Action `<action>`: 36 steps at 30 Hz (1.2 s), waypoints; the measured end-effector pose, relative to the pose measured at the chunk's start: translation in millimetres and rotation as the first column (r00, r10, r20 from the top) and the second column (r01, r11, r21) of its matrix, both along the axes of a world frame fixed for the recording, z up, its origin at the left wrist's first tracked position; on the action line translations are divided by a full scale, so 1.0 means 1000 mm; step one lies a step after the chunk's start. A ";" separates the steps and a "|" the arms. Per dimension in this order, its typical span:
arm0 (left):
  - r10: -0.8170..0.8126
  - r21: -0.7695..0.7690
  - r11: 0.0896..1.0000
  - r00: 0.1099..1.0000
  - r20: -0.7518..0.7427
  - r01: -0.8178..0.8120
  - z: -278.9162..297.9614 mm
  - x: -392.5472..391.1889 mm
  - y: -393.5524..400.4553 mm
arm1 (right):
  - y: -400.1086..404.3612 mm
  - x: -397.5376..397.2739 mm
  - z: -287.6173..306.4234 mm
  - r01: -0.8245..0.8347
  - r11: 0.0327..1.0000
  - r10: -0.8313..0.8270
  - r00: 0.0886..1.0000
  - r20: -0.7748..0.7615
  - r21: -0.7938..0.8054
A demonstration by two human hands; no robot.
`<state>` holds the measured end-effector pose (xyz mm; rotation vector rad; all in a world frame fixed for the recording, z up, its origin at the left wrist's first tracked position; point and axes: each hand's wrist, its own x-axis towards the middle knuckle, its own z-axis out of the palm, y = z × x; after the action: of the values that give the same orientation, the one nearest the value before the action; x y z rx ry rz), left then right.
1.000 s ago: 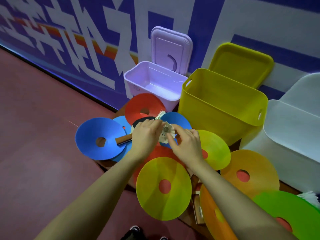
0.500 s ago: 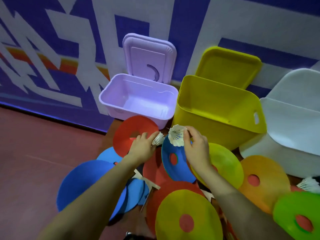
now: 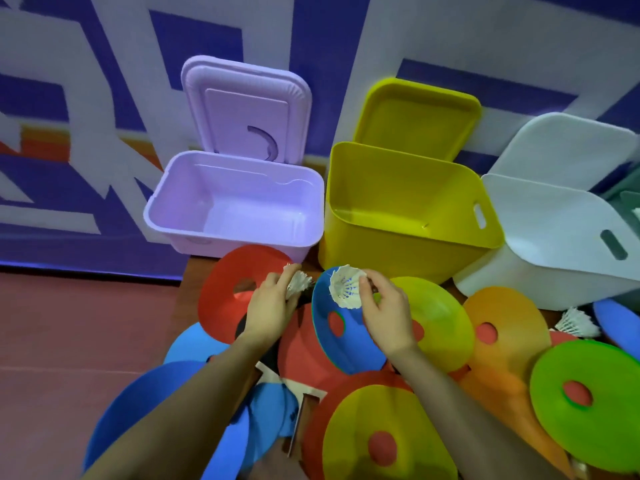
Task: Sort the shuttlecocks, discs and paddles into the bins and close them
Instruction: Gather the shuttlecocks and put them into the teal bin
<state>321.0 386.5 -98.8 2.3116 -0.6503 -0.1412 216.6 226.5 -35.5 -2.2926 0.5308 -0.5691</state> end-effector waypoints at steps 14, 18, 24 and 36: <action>0.020 -0.032 0.999 0.895 0.445 -0.006 0.097 -0.070 -0.026 | -0.038 -0.077 0.039 -0.083 0.982 0.103 0.988 0.114 -0.168; -0.011 -0.056 0.997 0.856 0.516 0.046 0.125 -0.116 -0.068 | -0.077 -0.127 0.057 -0.013 0.981 0.046 0.984 0.171 -0.192; -0.068 -0.064 0.990 0.815 0.575 0.128 0.151 -0.195 -0.156 | -0.159 -0.218 0.082 0.102 0.973 -0.051 0.970 0.238 -0.209; -0.279 -0.062 0.919 0.753 0.596 0.390 0.177 -0.250 -0.339 | -0.317 -0.300 0.102 0.343 0.925 -0.276 0.903 0.328 -0.165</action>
<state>70.6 47.2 78.2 2.0226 -1.3328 0.4665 -83.2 -90.8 66.1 -2.2759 0.7193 -1.1657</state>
